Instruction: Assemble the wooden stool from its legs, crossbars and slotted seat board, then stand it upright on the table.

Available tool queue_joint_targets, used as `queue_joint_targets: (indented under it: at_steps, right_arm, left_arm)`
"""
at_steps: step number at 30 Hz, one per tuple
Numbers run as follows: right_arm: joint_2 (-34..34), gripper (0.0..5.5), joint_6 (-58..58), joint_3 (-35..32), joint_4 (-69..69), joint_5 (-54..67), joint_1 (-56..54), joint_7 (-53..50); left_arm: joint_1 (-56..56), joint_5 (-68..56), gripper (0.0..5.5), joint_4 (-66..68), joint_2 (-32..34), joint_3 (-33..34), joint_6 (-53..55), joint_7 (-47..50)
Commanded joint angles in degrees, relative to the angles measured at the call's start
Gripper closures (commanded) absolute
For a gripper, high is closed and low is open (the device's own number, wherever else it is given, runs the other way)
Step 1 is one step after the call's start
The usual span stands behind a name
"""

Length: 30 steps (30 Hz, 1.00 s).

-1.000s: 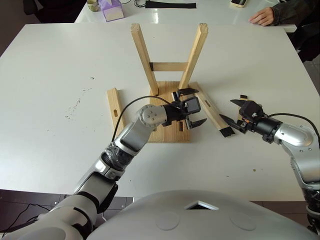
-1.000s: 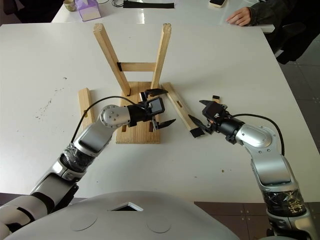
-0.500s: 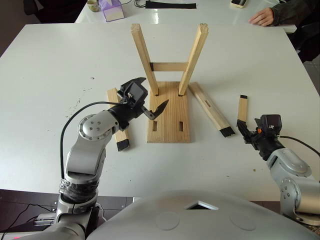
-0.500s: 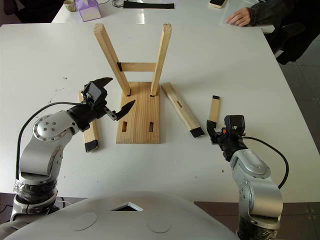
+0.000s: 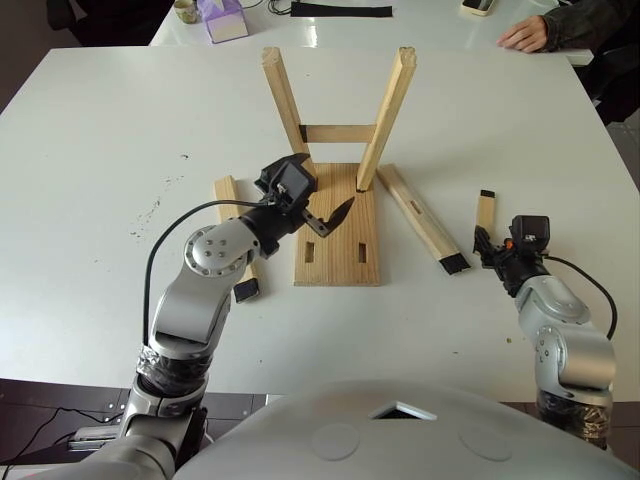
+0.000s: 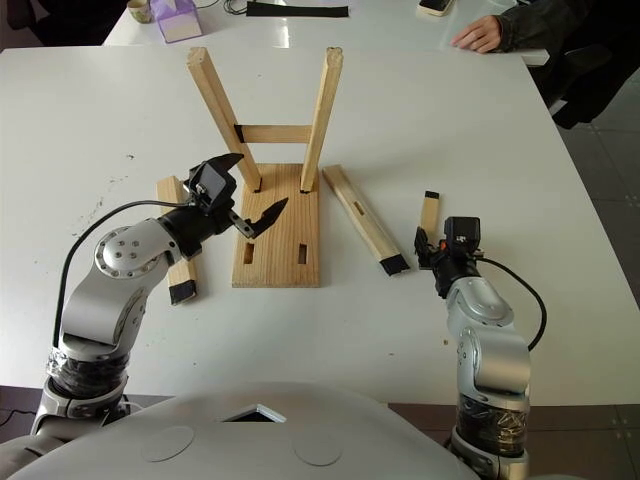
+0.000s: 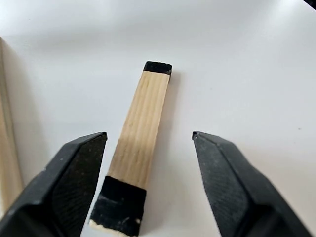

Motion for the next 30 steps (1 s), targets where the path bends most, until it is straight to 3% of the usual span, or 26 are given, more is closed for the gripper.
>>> queue_joint_targets:
  at_steps: [1, 6, 19, 27, 30]
  right_arm:
    - [0.44, 2.28, -2.2, 1.73, 3.47, -1.48, -0.78, -0.67]
    - [0.16, 2.28, -4.47, 2.12, 6.05, -2.15, 0.31, -0.38]
    - [-1.96, 4.19, -6.91, -0.1, 11.89, -1.01, -0.74, 1.94]
    - [-6.19, 4.19, -10.5, -4.48, 14.11, 0.68, -7.72, 4.89]
    - [-8.74, 4.19, -13.31, -7.13, 10.75, 8.42, -13.56, 12.92]
  left_arm:
    - [-1.3, 0.31, 0.1, 1.45, 0.04, -0.95, -0.63, 0.93]
    - [-1.62, -0.01, 0.1, 2.02, 0.2, -1.15, -1.21, 1.13]
    - [-1.48, 0.26, 0.1, 3.53, 0.54, 1.55, -2.8, 3.56]
    - [-1.01, -3.39, 0.1, 1.97, 0.24, 6.71, -2.13, 4.21]
    - [-1.64, -11.88, 0.1, -0.62, -0.36, 11.92, 1.27, 1.47]
